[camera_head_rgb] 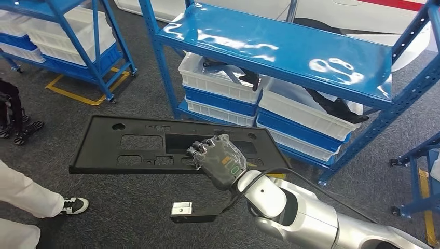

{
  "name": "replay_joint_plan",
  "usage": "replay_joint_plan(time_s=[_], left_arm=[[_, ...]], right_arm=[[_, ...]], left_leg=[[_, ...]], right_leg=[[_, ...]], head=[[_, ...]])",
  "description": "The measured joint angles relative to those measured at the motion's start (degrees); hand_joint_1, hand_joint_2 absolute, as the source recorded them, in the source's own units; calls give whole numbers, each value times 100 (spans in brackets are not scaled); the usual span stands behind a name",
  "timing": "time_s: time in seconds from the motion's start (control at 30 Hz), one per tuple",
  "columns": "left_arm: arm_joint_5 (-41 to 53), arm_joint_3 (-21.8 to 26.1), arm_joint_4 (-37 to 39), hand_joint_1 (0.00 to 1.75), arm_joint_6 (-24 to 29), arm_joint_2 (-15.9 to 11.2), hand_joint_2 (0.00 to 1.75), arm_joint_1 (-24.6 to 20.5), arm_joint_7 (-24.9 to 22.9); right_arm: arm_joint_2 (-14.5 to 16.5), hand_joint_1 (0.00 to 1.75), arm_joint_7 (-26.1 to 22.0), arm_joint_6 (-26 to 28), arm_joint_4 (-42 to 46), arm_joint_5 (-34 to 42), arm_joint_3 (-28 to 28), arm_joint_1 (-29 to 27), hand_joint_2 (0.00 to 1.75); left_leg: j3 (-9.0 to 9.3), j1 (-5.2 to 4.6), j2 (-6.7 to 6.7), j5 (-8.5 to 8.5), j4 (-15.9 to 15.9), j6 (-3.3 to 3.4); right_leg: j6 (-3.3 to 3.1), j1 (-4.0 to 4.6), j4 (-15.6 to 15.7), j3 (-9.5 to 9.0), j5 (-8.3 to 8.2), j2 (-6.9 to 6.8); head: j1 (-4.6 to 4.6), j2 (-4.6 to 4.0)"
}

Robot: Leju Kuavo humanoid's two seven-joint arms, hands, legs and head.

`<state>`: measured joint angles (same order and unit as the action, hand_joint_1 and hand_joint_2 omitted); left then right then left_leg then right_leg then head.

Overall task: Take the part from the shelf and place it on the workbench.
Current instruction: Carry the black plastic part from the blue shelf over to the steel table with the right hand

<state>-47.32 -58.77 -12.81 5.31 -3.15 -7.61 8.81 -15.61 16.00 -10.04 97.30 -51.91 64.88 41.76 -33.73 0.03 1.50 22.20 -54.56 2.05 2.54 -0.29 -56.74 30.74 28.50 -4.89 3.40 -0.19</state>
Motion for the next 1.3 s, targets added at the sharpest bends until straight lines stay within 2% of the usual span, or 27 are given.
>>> replay_joint_plan(time_s=[0.03, 0.1, 0.13, 0.17, 0.2, 0.23, 0.3, 0.37, 0.4, 0.43, 0.47, 0.53, 0.6, 0.67, 0.7, 0.73, 0.8, 0.83, 0.9, 0.97, 1.03, 1.1, 1.17, 1.2, 1.23, 1.27, 1.3], left_arm=[[1, 0, 0, 0, -3, 0, 175, -5, 1], [1, 0, 0, 0, -8, 0, 175, -12, 2], [0, 0, 0, 0, -8, 0, 175, -13, 2], [-1, 0, 0, 0, -9, 0, 175, -14, 2], [0, 0, 0, 0, -9, 0, 175, -15, 2], [1, 0, 0, 0, -9, 0, 175, -18, 2], [3, 0, 0, 0, -9, 0, 175, -30, 2], [4, 0, 0, 0, -11, -1, 175, -49, 0], [4, 0, 0, 0, -12, -2, 175, -57, -1], [5, 0, 0, 0, -12, -12, 175, -61, -4], [7, -1, -1, 0, -15, -19, 175, -65, -9], [12, -2, -1, 0, -15, -32, 175, -77, -21], [9, -4, 0, 0, -4, -30, 175, -88, -25], [2, -4, -1, 0, 19, -28, 175, -92, -23], [1, -4, -1, 0, 34, -28, 175, -91, -22], [3, -4, -1, 0, 51, -30, 175, -88, -21], [26, -9, 0, 0, 84, -33, 175, -79, -16], [42, -14, 0, 0, 97, -32, 175, -70, -14], [64, -22, 0, 0, 122, -30, 175, -45, -14], [64, -25, 0, 0, 142, -28, 175, -26, -14], [65, -28, 0, 0, 167, -27, 175, -29, -16], [55, -31, -1, 0, 227, -18, 175, -43, -11], [26, -31, -2, 0, 297, -1, 175, -47, 38], [11, -31, -2, 0, 321, 6, 175, -45, 72], [1, -28, -2, 0, 339, 11, 175, -43, 97], [-3, -26, -2, 0, 351, 16, 175, -42, 112], [-4, -23, -2, 0, 359, 20, 175, -42, 112]], right_arm=[[-3, 175, 2, -8, -1, 16, -3, 1, 175], [-16, 175, 2, -15, -3, 39, -2, -17, 175], [-25, 175, 2, -18, -5, 46, -1, -32, 175], [-32, 175, 2, -20, -7, 51, 1, -47, 175], [-37, 175, 2, -21, -8, 56, 2, -56, 175], [-40, 175, 2, -21, -8, 61, 1, -57, 175], [-43, 175, 5, -21, -8, 67, -1, -48, 175], [-48, 175, 22, -20, -8, 69, -4, -45, 175], [-52, 175, 42, -19, -8, 65, -7, -47, 175], [-58, 175, 70, -16, -8, 52, -13, -47, 175], [-67, 175, 104, -13, -8, 37, -27, -44, 175], [-91, 175, 168, -3, -2, 7, -78, -27, 175], [-136, 175, 231, -4, 5, 1, -134, -19, 175], [-201, 175, 330, -43, 26, 9, -169, -25, 175], [-237, 175, 399, -83, 55, 16, -189, -30, 175], [-278, 175, 480, -141, 107, 25, -216, -35, 175], [-387, 175, 686, -314, 279, 61, -290, -47, 175], [-460, 175, 789, -407, 391, 88, -335, -61, 175], [-621, 175, 931, -543, 612, 146, -425, -103, 175], [-752, 175, 974, -596, 806, 179, -503, -137, 175], [-848, 175, 1007, -633, 960, 202, -567, -156, 175], [-950, 175, 1071, -728, 1074, 258, -612, -186, 175], [-1082, 175, 1134, -827, 1159, 337, -640, -233, 175], [-1150, 175, 1150, -846, 1181, 369, -661, -248, 175], [-1210, 175, 1152, -846, 1191, 397, -689, -247, 175], [-1263, 175, 1145, -830, 1194, 421, -723, -232, 175], [-1308, 175, 1135, -802, 1198, 435, -760, -216, 175]], left_leg=[[7, 10, -61, -11, 8, 37], [6, 10, -195, -16, 8, 80], [6, 8, -273, -17, 7, 86], [8, 6, -353, -17, 5, 87], [11, 7, -433, -18, 2, 87], [17, 10, -513, -18, -5, 86], [6, 6, -662, -13, -32, 64], [-54, 1, -787, -27, -56, 7], [-90, 6, -844, -44, -62, -29], [-118, 22, -897, -59, -59, -60], [-147, 25, -861, -45, -87, -90], [-307, 21, -603, 152, -425, -152], [-660, 31, -320, 507, -1194, -211], [-947, 60, -237, 688, -1790, -242], [-935, 68, -215, 635, -1779, -244], [-806, 69, -182, 495, -1536, -235], [-346, 35, 20, 158, -678, -178], [-167, 6, 122, 60, -343, -140], [-45, -49, 202, 29, -89, -82], [-58, -41, 71, 8, -70, -28], [-40, -9, -43, -25, -28, 42], [-29, 5, -158, -40, -14, 96], [-28, 8, -309, -43, -17, 117], [-28, 13, -393, -44, -20, 117], [-25, 21, -478, -46, -26, 113], [-22, 32, -559, -45, -38, 103], [-29, 38, -632, -39, -55, 81]], right_leg=[[18, -16, -268, 114, 159, 144], [30, -28, -1088, 501, 527, 399], [33, -29, -1430, 683, 630, 438], [32, -29, -1587, 784, 625, 454], [28, -31, -1506, 775, 503, 464], [20, -36, -1208, 660, 294, 492], [7, -69, -403, 324, -111, 724], [-7, -97, 3, 177, -251, 924], [-19, -92, 28, 182, -247, 927], [-40, -92, 26, 196, -261, 857], [-65, -93, 34, 193, -275, 790], [-120, -106, 52, 171, -287, 653], [-155, -100, 54, 160, -280, 521], [-161, -95, 53, 157, -271, 387], [-160, -93, 53, 152, -265, 325], [-156, -93, 53, 143, -256, 267], [-130, -79, 53, 111, -230, 163], [-108, -62, 51, 98, -214, 115], [-60, -32, 54, 82, -190, 12], [-7, -33, 49, 68, -158, -55], [39, -49, -173, 141, 18, 118], [57, -59, -844, 440, 381, 377], [73, -62, -1517, 772, 615, 457], [81, -67, -1596, 825, 576, 464], [88, -76, -1446, 771, 429, 476], [98, -94, -1088, 615, 208, 525], [110, -123, -674, 426, 17, 650]], head=[[-5, 0], [-16, 0], [-20, -1], [-21, -1], [-21, -1], [-21, -1], [-21, -1], [-16, 0], [-13, 0], [-11, 1], [-12, 0], [-3, -1], [9, -1], [11, -1], [12, -1], [12, -1], [13, -1], [13, -1], [8, -1], [4, -1], [-1, -1], [-9, -1], [-14, -1], [-14, -1], [-14, -1], [-14, -1], [-15, -1]])
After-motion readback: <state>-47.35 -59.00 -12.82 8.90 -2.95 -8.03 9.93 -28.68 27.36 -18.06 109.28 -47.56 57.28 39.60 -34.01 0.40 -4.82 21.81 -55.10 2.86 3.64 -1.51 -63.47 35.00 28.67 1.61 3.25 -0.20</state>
